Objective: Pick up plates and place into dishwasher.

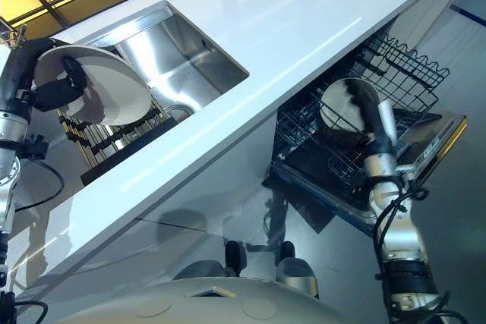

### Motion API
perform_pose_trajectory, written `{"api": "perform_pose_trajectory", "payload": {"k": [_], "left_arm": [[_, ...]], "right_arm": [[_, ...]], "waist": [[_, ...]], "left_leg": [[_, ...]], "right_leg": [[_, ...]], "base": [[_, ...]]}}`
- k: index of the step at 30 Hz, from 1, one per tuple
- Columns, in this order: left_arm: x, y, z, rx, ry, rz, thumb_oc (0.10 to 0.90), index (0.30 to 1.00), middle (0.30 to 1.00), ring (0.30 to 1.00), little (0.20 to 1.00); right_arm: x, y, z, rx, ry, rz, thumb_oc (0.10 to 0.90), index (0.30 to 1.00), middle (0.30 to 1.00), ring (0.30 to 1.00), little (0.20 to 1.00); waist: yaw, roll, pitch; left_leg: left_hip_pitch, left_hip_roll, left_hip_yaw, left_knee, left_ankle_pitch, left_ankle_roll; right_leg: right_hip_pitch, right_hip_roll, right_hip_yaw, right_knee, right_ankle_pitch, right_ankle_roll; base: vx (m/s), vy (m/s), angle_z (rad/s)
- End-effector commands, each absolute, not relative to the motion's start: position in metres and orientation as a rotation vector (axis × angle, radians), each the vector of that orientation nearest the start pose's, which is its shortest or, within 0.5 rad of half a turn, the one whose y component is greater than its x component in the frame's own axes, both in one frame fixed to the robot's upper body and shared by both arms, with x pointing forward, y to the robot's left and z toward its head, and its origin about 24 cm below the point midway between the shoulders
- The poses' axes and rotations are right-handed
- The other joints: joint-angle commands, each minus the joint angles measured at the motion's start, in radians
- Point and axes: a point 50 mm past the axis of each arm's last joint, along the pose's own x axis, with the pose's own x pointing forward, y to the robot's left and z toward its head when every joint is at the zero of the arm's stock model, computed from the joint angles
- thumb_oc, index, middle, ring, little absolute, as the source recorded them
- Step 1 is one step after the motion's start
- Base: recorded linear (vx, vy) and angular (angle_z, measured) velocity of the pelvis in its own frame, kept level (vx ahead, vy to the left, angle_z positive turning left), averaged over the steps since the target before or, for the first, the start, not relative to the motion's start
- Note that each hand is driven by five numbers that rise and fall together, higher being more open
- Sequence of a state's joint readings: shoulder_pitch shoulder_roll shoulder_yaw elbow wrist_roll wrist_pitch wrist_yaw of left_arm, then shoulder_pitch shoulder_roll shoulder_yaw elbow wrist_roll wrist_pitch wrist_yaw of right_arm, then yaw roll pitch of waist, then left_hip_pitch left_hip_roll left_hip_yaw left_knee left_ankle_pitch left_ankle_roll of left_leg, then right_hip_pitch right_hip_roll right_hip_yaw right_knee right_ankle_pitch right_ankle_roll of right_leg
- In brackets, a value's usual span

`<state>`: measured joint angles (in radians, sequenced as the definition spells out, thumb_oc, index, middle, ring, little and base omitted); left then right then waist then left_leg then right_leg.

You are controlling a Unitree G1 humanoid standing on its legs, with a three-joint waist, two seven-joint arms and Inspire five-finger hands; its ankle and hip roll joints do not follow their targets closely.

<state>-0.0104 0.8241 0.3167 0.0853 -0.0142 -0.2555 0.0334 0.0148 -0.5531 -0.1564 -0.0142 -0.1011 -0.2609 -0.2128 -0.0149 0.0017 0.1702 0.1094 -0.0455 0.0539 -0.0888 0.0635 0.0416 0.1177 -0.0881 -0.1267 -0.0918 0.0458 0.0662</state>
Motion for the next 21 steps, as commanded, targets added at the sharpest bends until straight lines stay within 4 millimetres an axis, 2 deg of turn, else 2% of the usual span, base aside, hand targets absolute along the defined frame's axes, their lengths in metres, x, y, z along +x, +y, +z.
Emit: {"api": "perform_pose_trajectory", "payload": {"k": [1,4,7,11,13,14,16,21], "left_arm": [[0.225,0.329,0.246,0.889,-0.741,0.409,0.100,0.300,0.300,0.300,0.200],[0.221,0.323,0.248,0.916,-0.810,0.480,0.100,0.300,0.300,0.300,0.200],[0.220,0.319,0.248,0.906,-0.860,0.529,0.100,0.300,0.300,0.300,0.200],[0.230,0.306,0.243,0.812,-0.880,0.493,0.100,0.300,0.300,0.300,0.200],[0.232,0.304,0.242,0.793,-0.881,0.482,0.100,0.300,0.300,0.300,0.200],[0.239,0.296,0.239,0.721,-0.882,0.438,0.100,0.300,0.300,0.300,0.200],[0.249,0.283,0.235,0.659,-0.880,0.383,0.100,0.300,0.300,0.300,0.200],[0.269,0.254,0.228,0.565,-0.898,0.281,0.100,0.300,0.300,0.300,0.200]], "right_arm": [[0.243,-0.275,0.211,-0.752,-0.788,-0.389,0.800,0.900,0.900,0.900,0.900],[0.241,-0.287,0.221,-0.801,-0.792,-0.446,0.800,0.900,0.900,0.900,0.900],[0.237,-0.288,0.230,-0.794,-0.834,-0.437,0.800,0.900,0.900,0.900,0.900],[0.238,-0.272,0.238,-0.639,-0.851,-0.215,0.800,0.900,0.900,0.900,0.900],[0.239,-0.269,0.237,-0.621,-0.845,-0.181,0.800,0.900,0.900,0.900,0.900],[0.242,-0.259,0.234,-0.543,-0.833,-0.056,0.800,0.900,0.900,0.900,0.900],[0.247,-0.243,0.230,-0.477,-0.817,0.061,0.800,0.900,0.900,0.900,0.900],[0.264,-0.210,0.225,-0.348,-0.772,0.248,0.800,0.900,0.900,0.900,0.900]], "waist": [[0.005,0.028,-0.093],[0.005,0.022,-0.103],[0.004,0.016,-0.113],[0.002,0.009,-0.125],[0.002,0.009,-0.126],[-0.001,0.007,-0.130],[-0.001,0.005,-0.136],[0.002,0.000,-0.148]], "left_leg": [[0.029,-0.028,-0.008,0.002,-0.106,0.025],[0.030,-0.025,-0.014,0.002,-0.105,0.020],[0.030,-0.023,-0.018,0.002,-0.104,0.018],[0.031,-0.021,-0.021,0.002,-0.106,0.013],[0.032,-0.021,-0.022,0.002,-0.106,0.013],[0.032,-0.020,-0.021,0.002,-0.106,0.011],[0.031,-0.020,-0.022,0.002,-0.105,0.010],[0.031,-0.015,-0.020,0.002,-0.103,0.006]], "right_leg": [[-0.008,0.097,-0.015,0.066,-0.112,-0.012],[-0.003,0.099,-0.017,0.067,-0.116,-0.016],[0.001,0.099,-0.021,0.067,-0.118,-0.017],[0.000,0.097,-0.027,0.074,-0.119,-0.015],[0.000,0.097,-0.028,0.076,-0.120,-0.015],[-0.002,0.097,-0.030,0.078,-0.120,-0.014],[-0.003,0.095,-0.036,0.081,-0.120,-0.014],[0.000,0.093,-0.051,0.078,-0.117,-0.016]], "base": [[0.00,-0.034,0.13],[0.01,-0.048,0.07],[0.01,-0.052,0.09],[0.01,-0.055,0.05],[0.00,-0.016,0.01],[0.00,-0.038,0.03],[0.01,-0.046,0.08],[0.02,-0.043,0.12]]}}
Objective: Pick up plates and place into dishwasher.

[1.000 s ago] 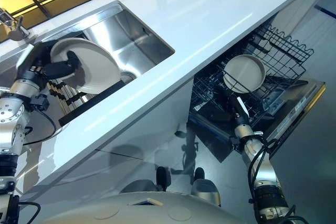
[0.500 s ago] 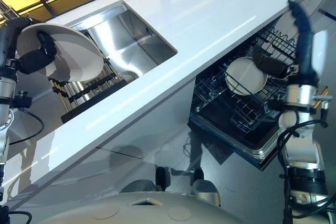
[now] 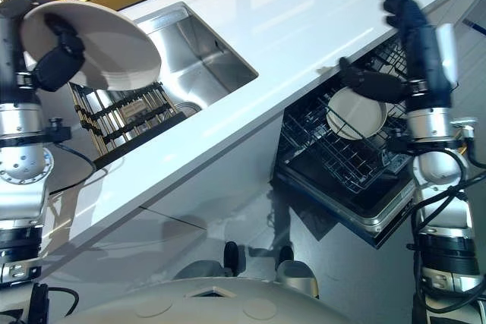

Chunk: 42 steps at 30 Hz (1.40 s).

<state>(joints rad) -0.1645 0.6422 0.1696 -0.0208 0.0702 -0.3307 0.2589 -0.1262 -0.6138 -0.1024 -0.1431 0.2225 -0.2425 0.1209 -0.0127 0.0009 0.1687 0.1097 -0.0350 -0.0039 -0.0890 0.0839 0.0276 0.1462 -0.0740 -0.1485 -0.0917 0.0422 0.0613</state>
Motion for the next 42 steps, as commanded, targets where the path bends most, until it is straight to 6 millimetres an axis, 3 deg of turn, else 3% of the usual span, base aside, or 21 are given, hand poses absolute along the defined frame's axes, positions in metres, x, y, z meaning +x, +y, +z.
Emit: {"api": "perform_pose_trajectory", "payload": {"k": [1,7,19,32,42], "left_arm": [[0.272,0.249,0.228,0.552,-0.907,0.269,0.100,0.300,0.300,0.300,0.200],[0.289,0.221,0.233,0.518,-0.935,0.205,0.100,0.300,0.300,0.300,0.200],[0.300,0.201,0.219,0.445,-0.903,0.167,0.100,0.300,0.300,0.300,0.200],[0.305,0.177,0.214,0.445,-0.928,0.140,0.100,0.300,0.300,0.300,0.200],[0.310,0.155,0.203,0.397,-0.903,0.052,0.100,0.300,0.300,0.300,0.200]], "right_arm": [[0.267,-0.205,0.225,-0.335,-0.771,0.265,0.800,0.900,0.900,0.900,0.900],[0.281,-0.180,0.230,-0.228,-0.764,0.317,0.800,0.900,0.900,0.900,0.900],[0.289,-0.168,0.225,-0.102,-0.732,0.350,0.800,0.900,0.900,0.900,0.900],[0.295,-0.121,0.196,0.414,-0.434,0.694,0.800,0.900,0.900,0.900,0.900],[0.293,-0.100,0.175,0.444,-0.341,0.729,0.800,0.900,0.900,0.900,0.900]], "waist": [[0.001,0.000,-0.149],[0.001,-0.001,-0.156],[0.001,-0.007,-0.162],[0.007,-0.015,-0.164],[0.006,-0.014,-0.163]], "left_leg": [[0.032,-0.025,0.038,0.002,-0.124,0.020],[0.035,-0.019,0.046,0.002,-0.124,0.019],[0.040,-0.017,0.048,0.002,-0.124,0.021],[0.041,-0.017,0.048,0.002,-0.125,0.023],[0.038,-0.019,0.049,0.002,-0.124,0.025]], "right_leg": [[-0.027,0.078,-0.032,0.078,-0.112,-0.011],[-0.024,0.077,-0.040,0.088,-0.110,-0.009],[-0.020,0.078,-0.040,0.091,-0.110,-0.013],[-0.025,0.072,-0.061,0.107,-0.117,-0.015],[-0.028,0.071,-0.061,0.110,-0.121,-0.015]], "base": [[0.02,-0.040,0.13],[0.02,-0.027,0.03],[0.00,0.000,0.00],[0.01,0.003,0.02],[0.01,0.004,0.02]]}}
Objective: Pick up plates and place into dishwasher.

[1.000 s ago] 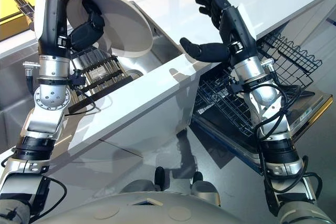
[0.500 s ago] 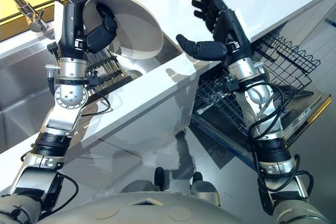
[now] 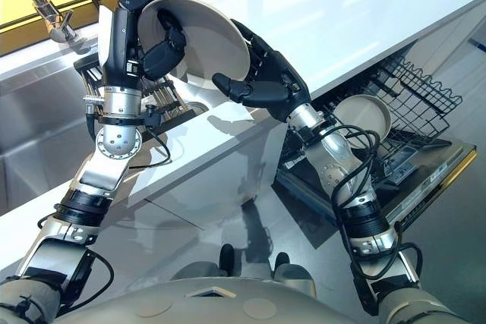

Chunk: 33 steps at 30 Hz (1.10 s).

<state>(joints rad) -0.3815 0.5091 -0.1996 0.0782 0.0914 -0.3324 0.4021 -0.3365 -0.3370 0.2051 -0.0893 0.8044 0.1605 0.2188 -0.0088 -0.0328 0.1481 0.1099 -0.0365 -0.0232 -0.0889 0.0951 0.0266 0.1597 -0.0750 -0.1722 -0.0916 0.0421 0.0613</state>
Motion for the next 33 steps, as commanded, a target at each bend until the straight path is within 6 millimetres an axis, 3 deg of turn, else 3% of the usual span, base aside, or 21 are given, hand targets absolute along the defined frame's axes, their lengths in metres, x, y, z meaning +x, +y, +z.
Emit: {"api": "perform_pose_trajectory", "payload": {"k": [1,6,7,8,9,11,22,23,24,25,33], "left_arm": [[0.309,0.152,0.201,0.389,-0.903,0.039,0.100,0.300,0.300,0.300,0.200],[0.306,0.135,0.194,0.349,-0.887,-0.053,0.100,0.300,0.300,0.300,0.200],[0.305,0.132,0.192,0.315,-0.871,-0.083,0.100,0.300,0.300,0.300,0.200],[0.305,0.130,0.190,0.294,-0.858,-0.108,0.100,0.300,0.300,0.300,0.200],[0.303,0.127,0.189,0.289,-0.852,-0.129,0.100,0.300,0.300,0.300,0.200],[0.301,0.123,0.185,0.245,-0.827,-0.161,0.100,0.300,0.300,0.300,0.200],[0.297,0.128,0.160,0.054,-0.635,-0.259,0.100,0.300,0.300,0.300,0.200],[0.298,0.131,0.150,0.004,-0.572,-0.264,0.361,0.524,0.524,0.524,0.461],[0.299,0.132,0.147,-0.018,-0.550,-0.262,0.405,0.561,0.561,0.561,0.505],[0.299,0.134,0.142,-0.040,-0.515,-0.251,0.800,0.900,0.900,0.900,0.900],[0.301,0.161,0.108,-0.089,-0.344,-0.147,0.800,0.900,0.900,0.900,0.900]], "right_arm": [[0.293,-0.098,0.173,0.449,-0.328,0.728,0.800,0.900,0.900,0.900,0.900],[0.294,-0.094,0.168,0.441,-0.310,0.702,0.800,0.900,0.900,0.900,0.900],[0.294,-0.094,0.167,0.447,-0.310,0.691,0.471,0.618,0.618,0.618,0.571],[0.295,-0.094,0.166,0.456,-0.310,0.682,0.399,0.556,0.556,0.556,0.499],[0.295,-0.094,0.166,0.462,-0.312,0.673,0.396,0.554,0.554,0.554,0.496],[0.295,-0.096,0.166,0.471,-0.319,0.649,0.100,0.300,0.300,0.300,0.200],[0.294,-0.115,0.170,0.476,-0.410,0.523,0.100,0.300,0.300,0.300,0.200],[0.293,-0.119,0.172,0.470,-0.430,0.508,0.100,0.300,0.300,0.300,0.200],[0.293,-0.120,0.172,0.466,-0.436,0.502,0.100,0.300,0.300,0.300,0.200],[0.293,-0.122,0.173,0.464,-0.446,0.490,0.100,0.300,0.300,0.300,0.200],[0.294,-0.147,0.183,0.416,-0.514,0.374,0.100,0.300,0.300,0.300,0.200]], "waist": [[0.002,0.020,-0.141],[0.004,0.023,-0.133],[0.005,0.023,-0.131],[0.006,0.023,-0.130],[0.007,0.024,-0.130],[0.010,0.023,-0.129],[0.023,0.026,-0.125],[0.024,0.026,-0.126],[0.024,0.026,-0.126],[0.024,0.026,-0.125],[0.025,0.030,-0.127]], "left_leg": [[0.038,-0.018,0.068,0.002,-0.135,0.026],[0.045,-0.019,0.064,0.002,-0.140,0.026],[0.046,-0.019,0.063,0.002,-0.140,0.027],[0.046,-0.019,0.061,0.002,-0.140,0.027],[0.046,-0.020,0.060,0.002,-0.140,0.028],[0.047,-0.021,0.058,0.002,-0.139,0.029],[0.049,-0.021,0.051,0.002,-0.140,0.030],[0.050,-0.021,0.051,0.002,-0.140,0.029],[0.050,-0.021,0.051,0.002,-0.141,0.028],[0.050,-0.020,0.050,0.002,-0.141,0.028],[0.043,-0.014,0.043,0.002,-0.134,0.018]], "right_leg": [[-0.042,0.072,-0.037,0.110,-0.122,-0.016],[-0.034,0.073,-0.033,0.108,-0.132,-0.017],[-0.032,0.073,-0.033,0.108,-0.132,-0.017],[-0.032,0.073,-0.033,0.107,-0.132,-0.017],[-0.033,0.073,-0.032,0.107,-0.133,-0.017],[-0.033,0.073,-0.032,0.105,-0.134,-0.018],[-0.028,0.075,-0.034,0.091,-0.132,-0.021],[-0.027,0.075,-0.033,0.086,-0.129,-0.020],[-0.026,0.075,-0.033,0.085,-0.128,-0.020],[-0.025,0.075,-0.032,0.082,-0.127,-0.020],[-0.023,0.079,-0.034,0.070,-0.118,-0.022]], "base": [[0.00,0.000,0.00],[0.00,0.000,0.00],[0.00,0.000,0.00],[0.00,0.000,0.00],[0.00,0.000,0.00],[0.00,0.000,0.00],[0.00,0.000,0.00],[0.00,0.000,0.00],[0.00,-0.031,0.01],[0.00,0.000,0.00],[0.00,0.000,0.00]]}}
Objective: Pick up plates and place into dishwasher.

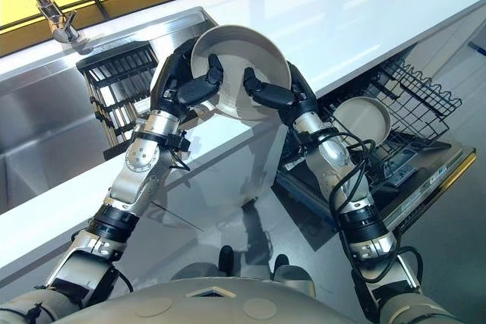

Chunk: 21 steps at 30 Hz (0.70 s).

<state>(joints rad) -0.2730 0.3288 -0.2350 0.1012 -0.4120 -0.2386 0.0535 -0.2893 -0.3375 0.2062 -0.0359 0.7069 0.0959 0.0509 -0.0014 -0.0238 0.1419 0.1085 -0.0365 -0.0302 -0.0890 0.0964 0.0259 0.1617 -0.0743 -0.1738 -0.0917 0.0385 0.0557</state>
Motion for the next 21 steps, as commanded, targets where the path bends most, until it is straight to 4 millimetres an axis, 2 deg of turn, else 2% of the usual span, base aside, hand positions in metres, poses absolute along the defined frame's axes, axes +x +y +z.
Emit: {"api": "perform_pose_trajectory", "payload": {"k": [1,3,8,12,17,21], "left_arm": [[0.301,0.170,0.106,-0.083,-0.335,-0.117,0.800,0.900,0.900,0.900,0.900],[0.301,0.178,0.105,-0.065,-0.332,-0.078,0.800,0.900,0.900,0.900,0.900],[0.300,0.214,0.110,-0.027,-0.344,0.072,0.800,0.900,0.900,0.900,0.900],[0.300,0.230,0.115,-0.002,-0.358,0.143,0.800,0.900,0.900,0.900,0.900],[0.296,0.250,0.125,0.155,-0.373,0.203,0.800,0.900,0.900,0.900,0.900],[0.297,0.260,0.136,0.259,-0.385,0.232,0.800,0.900,0.900,0.900,0.900]], "right_arm": [[0.294,-0.155,0.185,0.401,-0.530,0.341,0.100,0.300,0.300,0.300,0.200],[0.295,-0.164,0.188,0.378,-0.552,0.293,0.100,0.300,0.300,0.300,0.200],[0.290,-0.200,0.213,0.144,-0.726,0.049,0.100,0.300,0.300,0.300,0.200],[0.289,-0.217,0.226,0.016,-0.794,-0.082,0.100,0.300,0.300,0.300,0.200],[0.287,-0.249,0.243,-0.349,-0.856,-0.336,0.100,0.300,0.300,0.300,0.200],[0.291,-0.269,0.250,-0.531,-0.822,-0.428,0.100,0.300,0.300,0.300,0.200]], "waist": [[0.018,0.022,-0.124],[0.018,0.022,-0.125],[0.014,0.025,-0.127],[0.014,0.024,-0.125],[0.015,0.022,-0.113],[0.009,0.030,-0.090]], "left_leg": [[0.035,-0.013,0.046,0.002,-0.126,0.018],[0.029,-0.012,0.041,0.002,-0.121,0.015],[0.020,-0.004,0.033,0.002,-0.113,0.006],[0.019,-0.001,0.026,0.002,-0.111,0.000],[0.016,0.004,0.020,0.002,-0.102,-0.014],[0.011,0.007,0.017,0.002,-0.090,-0.022]], "right_leg": [[-0.030,0.079,-0.033,0.067,-0.107,-0.017],[-0.029,0.081,-0.032,0.060,-0.105,-0.018],[-0.026,0.090,-0.028,0.043,-0.098,-0.022],[-0.019,0.097,-0.024,0.031,-0.101,-0.026],[-0.010,0.102,-0.025,0.010,-0.092,-0.026],[-0.017,0.101,-0.015,0.011,-0.081,-0.024]], "base": [[0.00,0.000,0.00],[0.03,-0.008,0.02],[0.06,-0.011,0.04],[0.05,-0.017,0.06],[0.08,-0.007,0.02],[0.04,0.035,0.00]]}}
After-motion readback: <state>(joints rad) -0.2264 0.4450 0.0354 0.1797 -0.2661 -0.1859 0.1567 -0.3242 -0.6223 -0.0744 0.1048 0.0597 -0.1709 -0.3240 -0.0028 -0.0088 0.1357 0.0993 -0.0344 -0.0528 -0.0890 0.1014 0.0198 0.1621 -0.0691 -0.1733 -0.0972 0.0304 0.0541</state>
